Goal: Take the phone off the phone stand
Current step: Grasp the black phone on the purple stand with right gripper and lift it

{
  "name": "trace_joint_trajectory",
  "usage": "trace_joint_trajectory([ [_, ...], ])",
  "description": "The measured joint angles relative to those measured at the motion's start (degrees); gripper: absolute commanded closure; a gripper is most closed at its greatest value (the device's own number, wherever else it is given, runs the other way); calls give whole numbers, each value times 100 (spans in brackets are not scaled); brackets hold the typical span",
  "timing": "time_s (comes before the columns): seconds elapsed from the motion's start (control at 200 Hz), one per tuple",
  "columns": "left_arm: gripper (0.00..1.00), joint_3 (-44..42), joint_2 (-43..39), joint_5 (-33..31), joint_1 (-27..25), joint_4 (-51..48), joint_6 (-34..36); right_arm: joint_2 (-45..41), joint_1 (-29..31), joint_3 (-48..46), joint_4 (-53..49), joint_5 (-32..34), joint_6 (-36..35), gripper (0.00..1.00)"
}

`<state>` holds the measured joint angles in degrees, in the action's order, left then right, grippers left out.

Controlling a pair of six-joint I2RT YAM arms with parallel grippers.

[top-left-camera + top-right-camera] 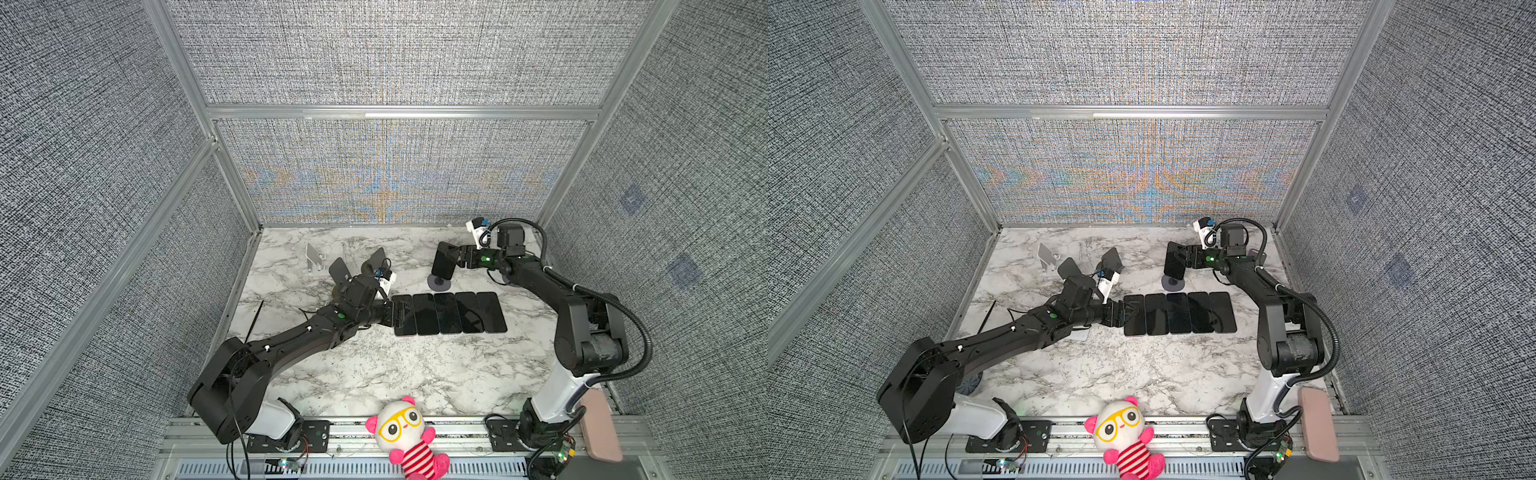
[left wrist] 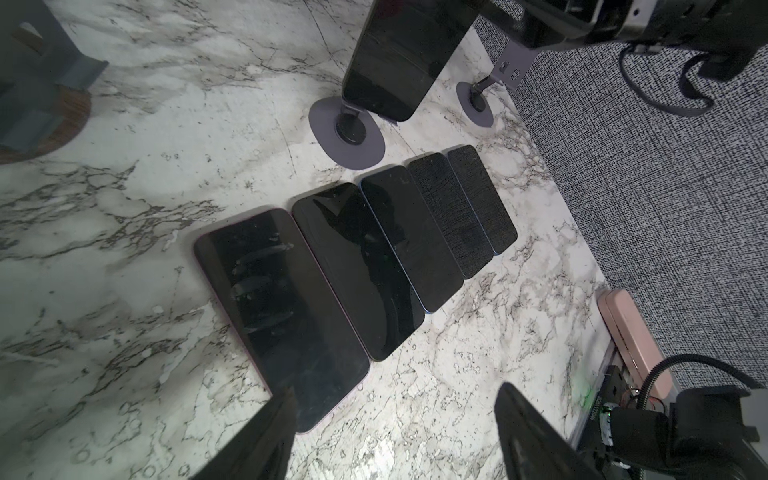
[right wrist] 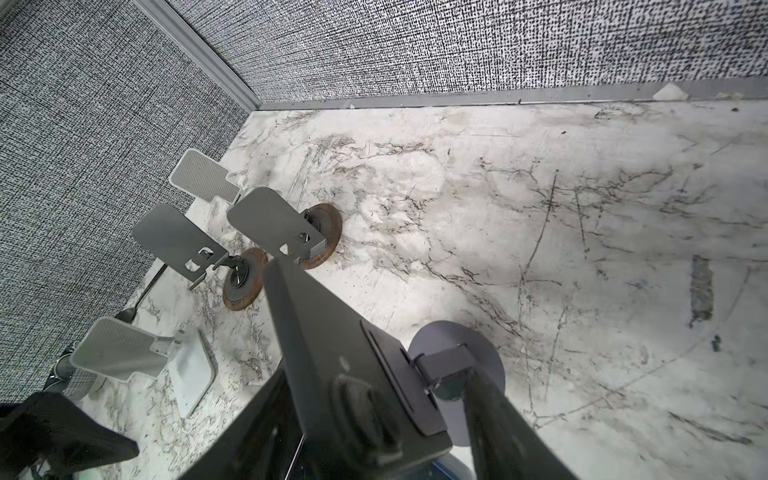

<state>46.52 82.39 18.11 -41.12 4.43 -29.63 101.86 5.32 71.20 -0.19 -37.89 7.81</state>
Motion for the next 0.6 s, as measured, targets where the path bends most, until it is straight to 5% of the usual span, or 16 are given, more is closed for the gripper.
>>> trace_joint_trajectory([
  [0.085,24,-4,11,2,0,13,-44,0,0,0,50,2,7,74],
  [0.25,23,50,42,0,0,9,-66,-151,2,-79,15,120,-31,88],
  [0.6,24,179,24,-11,0,-46,-31,-1370,-4,96,-1110,422,-369,98],
])
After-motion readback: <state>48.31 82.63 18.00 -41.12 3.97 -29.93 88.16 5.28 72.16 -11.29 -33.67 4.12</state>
